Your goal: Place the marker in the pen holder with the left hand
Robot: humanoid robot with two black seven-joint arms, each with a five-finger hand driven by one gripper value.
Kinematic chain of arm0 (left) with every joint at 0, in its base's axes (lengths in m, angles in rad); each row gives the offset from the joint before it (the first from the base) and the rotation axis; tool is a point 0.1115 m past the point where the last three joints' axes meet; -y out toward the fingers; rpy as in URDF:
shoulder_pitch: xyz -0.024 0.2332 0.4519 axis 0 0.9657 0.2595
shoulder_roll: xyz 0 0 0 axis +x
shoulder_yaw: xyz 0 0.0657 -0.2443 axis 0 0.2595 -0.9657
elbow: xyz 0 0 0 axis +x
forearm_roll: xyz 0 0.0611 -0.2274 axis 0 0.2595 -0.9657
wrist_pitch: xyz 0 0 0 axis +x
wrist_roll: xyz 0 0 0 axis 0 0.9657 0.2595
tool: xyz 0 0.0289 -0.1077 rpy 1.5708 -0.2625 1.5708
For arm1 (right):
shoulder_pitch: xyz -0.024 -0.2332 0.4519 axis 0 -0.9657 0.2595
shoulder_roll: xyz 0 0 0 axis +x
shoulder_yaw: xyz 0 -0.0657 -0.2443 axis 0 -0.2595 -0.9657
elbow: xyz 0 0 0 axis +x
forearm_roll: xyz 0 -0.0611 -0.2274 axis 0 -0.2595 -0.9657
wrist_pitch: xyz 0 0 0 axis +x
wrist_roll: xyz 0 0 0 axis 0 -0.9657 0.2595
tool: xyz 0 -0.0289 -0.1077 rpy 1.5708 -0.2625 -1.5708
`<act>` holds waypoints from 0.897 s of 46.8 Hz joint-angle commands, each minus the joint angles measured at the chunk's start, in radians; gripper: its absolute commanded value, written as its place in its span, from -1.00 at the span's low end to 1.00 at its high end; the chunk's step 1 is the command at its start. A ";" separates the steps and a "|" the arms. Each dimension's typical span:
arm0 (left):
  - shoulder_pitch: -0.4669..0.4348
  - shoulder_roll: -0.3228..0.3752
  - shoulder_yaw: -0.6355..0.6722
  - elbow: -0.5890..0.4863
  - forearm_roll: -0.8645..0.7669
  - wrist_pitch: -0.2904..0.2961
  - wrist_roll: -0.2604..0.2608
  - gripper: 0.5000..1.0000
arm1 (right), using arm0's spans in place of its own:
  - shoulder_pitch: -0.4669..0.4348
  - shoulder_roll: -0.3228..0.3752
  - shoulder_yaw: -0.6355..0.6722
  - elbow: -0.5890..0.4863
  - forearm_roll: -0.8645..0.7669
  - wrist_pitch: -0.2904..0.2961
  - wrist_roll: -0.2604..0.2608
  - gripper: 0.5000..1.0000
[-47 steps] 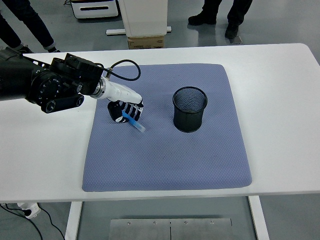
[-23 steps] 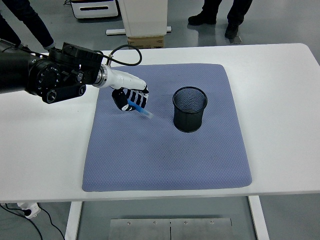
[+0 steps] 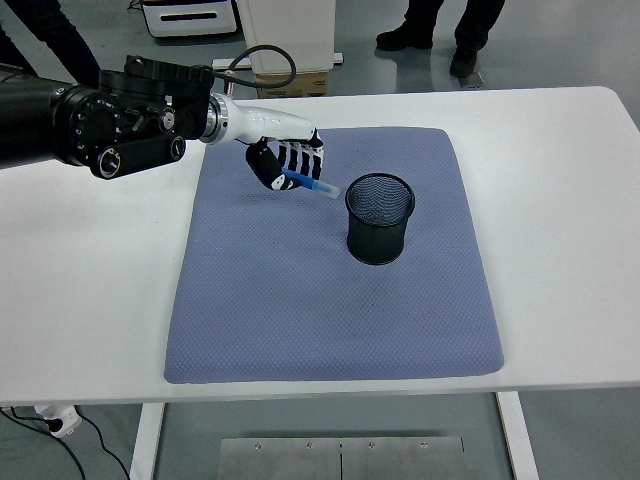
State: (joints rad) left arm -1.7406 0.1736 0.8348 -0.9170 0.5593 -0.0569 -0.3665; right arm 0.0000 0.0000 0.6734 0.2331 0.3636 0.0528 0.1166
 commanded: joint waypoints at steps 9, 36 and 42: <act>-0.036 0.030 -0.045 0.000 -0.064 -0.001 0.000 -1.00 | 0.000 0.000 0.000 0.000 0.000 -0.001 0.000 1.00; 0.032 0.021 -0.238 -0.002 -0.145 0.000 0.026 -1.00 | 0.000 0.000 0.000 0.000 0.000 0.001 0.000 1.00; 0.064 0.018 -0.298 -0.002 -0.159 0.000 0.029 -1.00 | 0.000 0.000 0.000 0.000 0.000 -0.001 0.000 1.00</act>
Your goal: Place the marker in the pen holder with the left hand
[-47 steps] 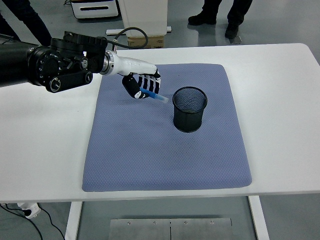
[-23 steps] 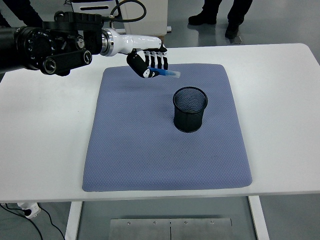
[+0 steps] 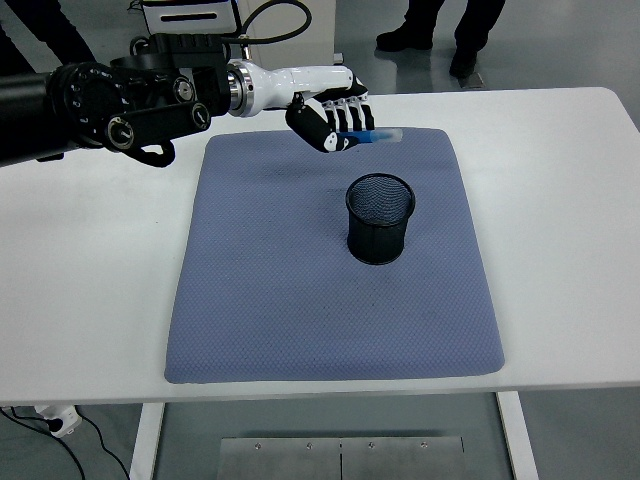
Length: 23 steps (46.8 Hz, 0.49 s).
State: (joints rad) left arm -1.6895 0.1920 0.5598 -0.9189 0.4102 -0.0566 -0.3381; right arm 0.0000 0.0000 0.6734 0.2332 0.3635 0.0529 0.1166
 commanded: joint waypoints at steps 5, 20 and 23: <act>0.024 -0.009 -0.047 0.000 -0.033 0.000 0.001 -1.00 | 0.000 0.000 0.000 0.000 0.000 -0.001 0.000 1.00; 0.054 -0.025 -0.138 -0.015 -0.152 -0.002 0.001 -1.00 | 0.000 0.000 0.000 0.000 0.000 -0.001 0.000 1.00; 0.074 -0.031 -0.159 -0.029 -0.174 -0.002 0.001 -1.00 | 0.000 0.000 0.000 0.000 0.000 -0.001 0.000 1.00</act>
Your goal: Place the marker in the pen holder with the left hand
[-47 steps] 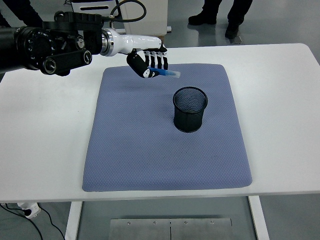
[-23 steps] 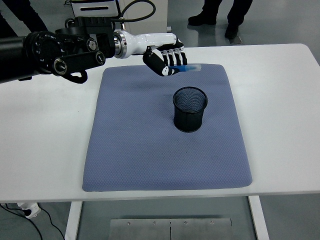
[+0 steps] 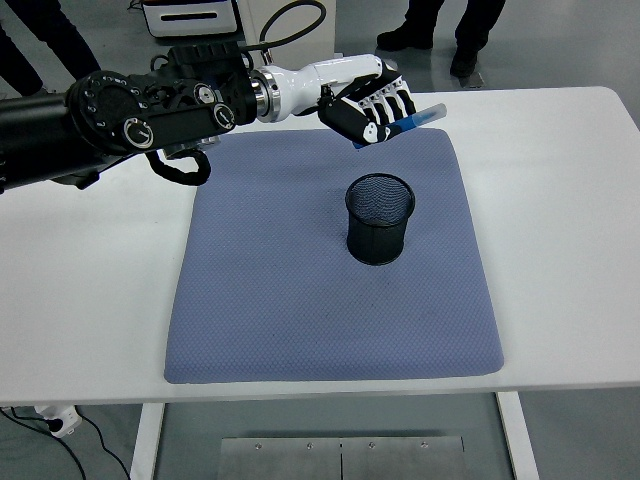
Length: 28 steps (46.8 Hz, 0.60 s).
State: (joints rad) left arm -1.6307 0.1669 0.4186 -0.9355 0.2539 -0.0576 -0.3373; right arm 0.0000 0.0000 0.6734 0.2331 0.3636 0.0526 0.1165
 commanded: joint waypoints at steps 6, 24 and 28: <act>0.049 -0.007 -0.043 -0.025 -0.030 0.002 0.000 -1.00 | 0.000 0.000 0.000 0.000 0.000 0.000 0.000 1.00; 0.095 -0.033 -0.090 -0.054 -0.101 0.001 0.000 -1.00 | 0.000 0.000 0.000 0.000 0.000 0.000 0.000 1.00; 0.100 -0.033 -0.092 -0.072 -0.104 0.002 0.000 -1.00 | 0.000 0.000 0.000 0.000 0.000 0.000 0.000 1.00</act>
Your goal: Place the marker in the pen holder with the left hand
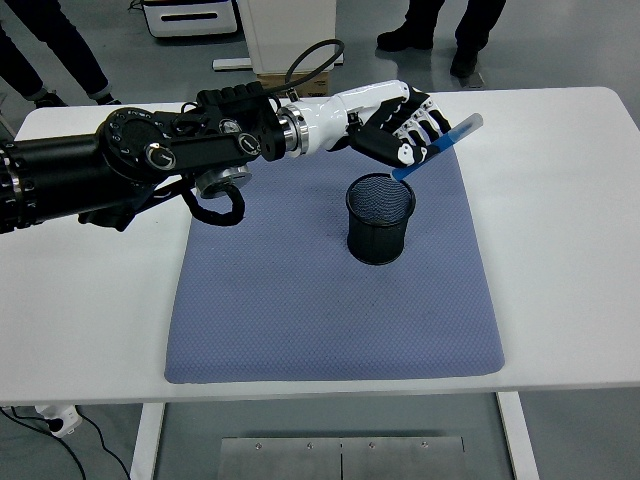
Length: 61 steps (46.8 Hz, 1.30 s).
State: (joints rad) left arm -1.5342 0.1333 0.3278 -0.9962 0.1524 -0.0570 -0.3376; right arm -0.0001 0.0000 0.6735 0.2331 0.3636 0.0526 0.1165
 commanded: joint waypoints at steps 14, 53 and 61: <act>0.014 0.008 0.001 -0.027 -0.010 0.000 0.002 -1.00 | 0.000 0.000 0.000 0.000 0.000 0.000 0.000 1.00; 0.022 0.048 -0.001 -0.015 -0.011 0.019 -0.004 1.00 | 0.000 0.000 0.000 0.000 0.000 0.001 0.000 1.00; 0.026 0.054 -0.001 -0.009 -0.013 0.042 -0.006 1.00 | 0.000 0.000 0.000 0.000 0.000 0.001 0.000 1.00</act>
State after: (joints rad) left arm -1.5106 0.1865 0.3267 -1.0065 0.1398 -0.0203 -0.3436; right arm 0.0000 0.0000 0.6734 0.2332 0.3635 0.0526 0.1166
